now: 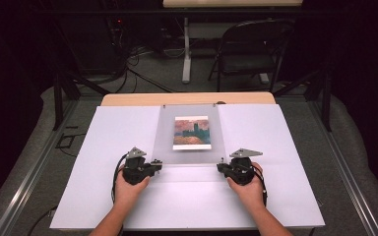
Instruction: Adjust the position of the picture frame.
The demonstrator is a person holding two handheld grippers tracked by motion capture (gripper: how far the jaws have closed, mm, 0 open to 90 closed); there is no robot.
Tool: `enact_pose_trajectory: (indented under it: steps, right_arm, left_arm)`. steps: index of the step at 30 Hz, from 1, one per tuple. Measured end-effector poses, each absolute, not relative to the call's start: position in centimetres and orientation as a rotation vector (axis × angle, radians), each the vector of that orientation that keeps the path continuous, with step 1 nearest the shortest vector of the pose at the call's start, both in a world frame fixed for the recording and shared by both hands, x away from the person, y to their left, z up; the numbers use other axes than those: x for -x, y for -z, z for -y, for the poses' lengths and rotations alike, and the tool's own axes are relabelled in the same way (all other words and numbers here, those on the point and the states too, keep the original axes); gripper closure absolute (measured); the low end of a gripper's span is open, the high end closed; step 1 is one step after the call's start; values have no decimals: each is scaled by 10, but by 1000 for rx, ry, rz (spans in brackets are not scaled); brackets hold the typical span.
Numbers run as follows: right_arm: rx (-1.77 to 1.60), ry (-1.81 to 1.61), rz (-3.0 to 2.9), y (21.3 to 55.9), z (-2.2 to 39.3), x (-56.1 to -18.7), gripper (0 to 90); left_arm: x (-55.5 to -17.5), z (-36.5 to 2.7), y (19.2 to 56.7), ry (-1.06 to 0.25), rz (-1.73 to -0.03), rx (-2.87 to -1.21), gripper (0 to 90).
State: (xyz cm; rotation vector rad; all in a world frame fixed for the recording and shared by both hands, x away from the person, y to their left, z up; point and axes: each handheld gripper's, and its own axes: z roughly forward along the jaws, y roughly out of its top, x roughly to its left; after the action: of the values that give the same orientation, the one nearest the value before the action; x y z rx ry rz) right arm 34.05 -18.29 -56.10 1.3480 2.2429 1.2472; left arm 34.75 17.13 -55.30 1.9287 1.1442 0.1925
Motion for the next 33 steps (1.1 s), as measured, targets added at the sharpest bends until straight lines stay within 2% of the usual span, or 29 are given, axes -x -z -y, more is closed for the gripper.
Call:
enact_pose_trajectory:
  steps: [4,6,7,8,10,16,23,30,33]
  right_arm:
    - [-1363,-1279,-2241,561,184,-340,788]
    - [-1380,-1268,-2256,559,184,-338,732]
    - [-1378,-1267,-2257,559,184,-337,698]
    - [-1382,-1259,-2264,558,183,-334,662]
    - [-1368,-1236,-2273,555,182,-331,587]
    - [-1387,-1186,-2281,546,195,-320,456]
    - [-1321,-1175,-2276,535,207,-307,405]
    - [-1308,-1194,-2260,519,217,-300,409]
    - [-1277,-1207,-2261,511,222,-302,420]
  left_arm:
    - [-345,-171,552,-193,-1142,-1916,750]
    - [-343,-171,550,-197,-1141,-1908,686]
    - [-342,-171,550,-193,-1143,-1903,616]
    - [-340,-171,550,-192,-1145,-1897,616]
    - [-337,-172,551,-185,-1144,-1900,549]
    - [-324,-179,540,-209,-1106,-1902,472]
    - [-313,-186,528,-232,-1059,-1902,385]
    - [-313,-193,516,-269,-1021,-1876,360]
    - [-318,-198,513,-244,-1029,-1867,358]
